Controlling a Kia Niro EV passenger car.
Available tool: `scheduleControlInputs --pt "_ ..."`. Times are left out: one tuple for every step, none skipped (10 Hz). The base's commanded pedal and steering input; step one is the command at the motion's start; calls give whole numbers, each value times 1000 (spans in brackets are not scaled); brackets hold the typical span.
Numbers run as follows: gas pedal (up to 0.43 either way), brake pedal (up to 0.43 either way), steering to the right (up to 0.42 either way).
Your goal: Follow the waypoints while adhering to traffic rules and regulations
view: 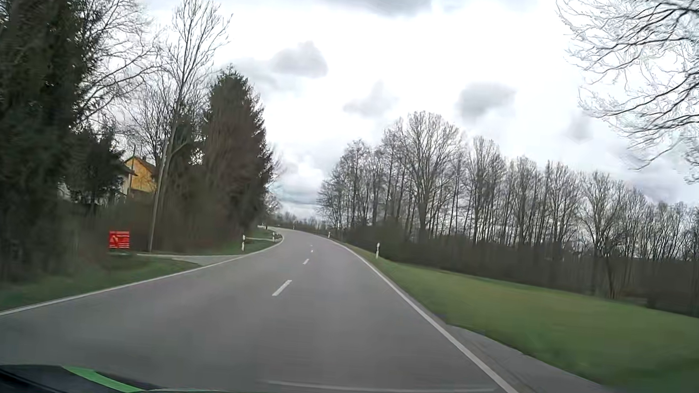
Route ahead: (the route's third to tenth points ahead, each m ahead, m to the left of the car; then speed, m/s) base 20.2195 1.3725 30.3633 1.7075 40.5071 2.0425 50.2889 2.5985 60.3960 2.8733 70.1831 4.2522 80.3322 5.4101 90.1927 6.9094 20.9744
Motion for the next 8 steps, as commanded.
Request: scheduleControlInputs --pt "197 0 0" --pt "197 0 0" --pt "197 0 0" --pt "197 0 -1" --pt "209 0 -1" --pt "220 0 -3" --pt "220 0 -7" --pt "228 0 -9"
